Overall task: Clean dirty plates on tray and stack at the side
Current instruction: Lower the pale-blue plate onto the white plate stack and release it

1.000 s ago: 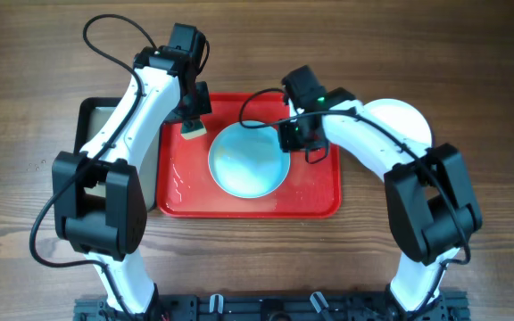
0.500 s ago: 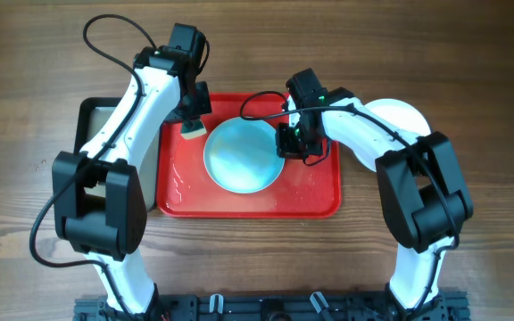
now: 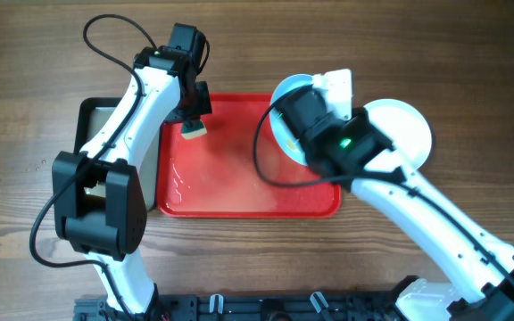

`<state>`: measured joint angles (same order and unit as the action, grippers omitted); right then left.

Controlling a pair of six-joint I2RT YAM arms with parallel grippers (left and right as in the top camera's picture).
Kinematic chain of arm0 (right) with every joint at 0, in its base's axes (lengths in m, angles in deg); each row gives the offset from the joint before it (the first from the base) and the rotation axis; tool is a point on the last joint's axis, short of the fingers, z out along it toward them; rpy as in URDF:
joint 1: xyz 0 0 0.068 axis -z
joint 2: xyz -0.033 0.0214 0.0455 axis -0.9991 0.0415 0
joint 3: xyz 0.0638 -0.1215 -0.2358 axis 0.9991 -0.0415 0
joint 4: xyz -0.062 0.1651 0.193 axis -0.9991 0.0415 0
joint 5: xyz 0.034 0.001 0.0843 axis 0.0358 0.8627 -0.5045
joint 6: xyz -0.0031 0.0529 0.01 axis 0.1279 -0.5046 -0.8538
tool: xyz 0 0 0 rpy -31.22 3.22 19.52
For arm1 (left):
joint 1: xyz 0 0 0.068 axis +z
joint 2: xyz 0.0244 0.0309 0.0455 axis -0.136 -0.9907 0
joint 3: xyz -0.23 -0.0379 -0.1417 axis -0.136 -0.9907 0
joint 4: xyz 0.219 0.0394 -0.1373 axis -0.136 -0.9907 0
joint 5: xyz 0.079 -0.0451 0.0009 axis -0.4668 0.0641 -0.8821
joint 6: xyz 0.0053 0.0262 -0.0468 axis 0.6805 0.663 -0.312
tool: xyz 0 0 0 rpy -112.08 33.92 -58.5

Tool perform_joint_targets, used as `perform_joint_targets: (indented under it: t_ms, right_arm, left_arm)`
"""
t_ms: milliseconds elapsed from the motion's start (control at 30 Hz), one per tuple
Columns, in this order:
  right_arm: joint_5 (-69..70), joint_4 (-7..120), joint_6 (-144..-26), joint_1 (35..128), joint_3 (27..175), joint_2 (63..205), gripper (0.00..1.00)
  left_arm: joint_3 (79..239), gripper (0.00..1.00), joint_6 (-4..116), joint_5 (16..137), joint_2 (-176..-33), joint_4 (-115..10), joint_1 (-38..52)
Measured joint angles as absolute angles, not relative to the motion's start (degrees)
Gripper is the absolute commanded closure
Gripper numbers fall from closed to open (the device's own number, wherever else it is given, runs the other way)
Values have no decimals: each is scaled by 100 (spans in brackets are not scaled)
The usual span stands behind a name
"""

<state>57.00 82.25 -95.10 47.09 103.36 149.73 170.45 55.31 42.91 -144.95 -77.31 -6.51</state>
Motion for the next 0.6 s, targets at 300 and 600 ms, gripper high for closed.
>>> perform_joint_targets:
  t_ms: [300, 600]
  right_arm:
    - [8425, 8284, -9672, 3445, 10336, 14976, 96]
    - [8216, 8260, -9899, 3535, 10336, 14976, 96]
  left_arm:
    - [17045, 96, 5531, 4291, -14495, -7736, -651]
    - [17045, 96, 5531, 4291, -14495, -7736, -651]
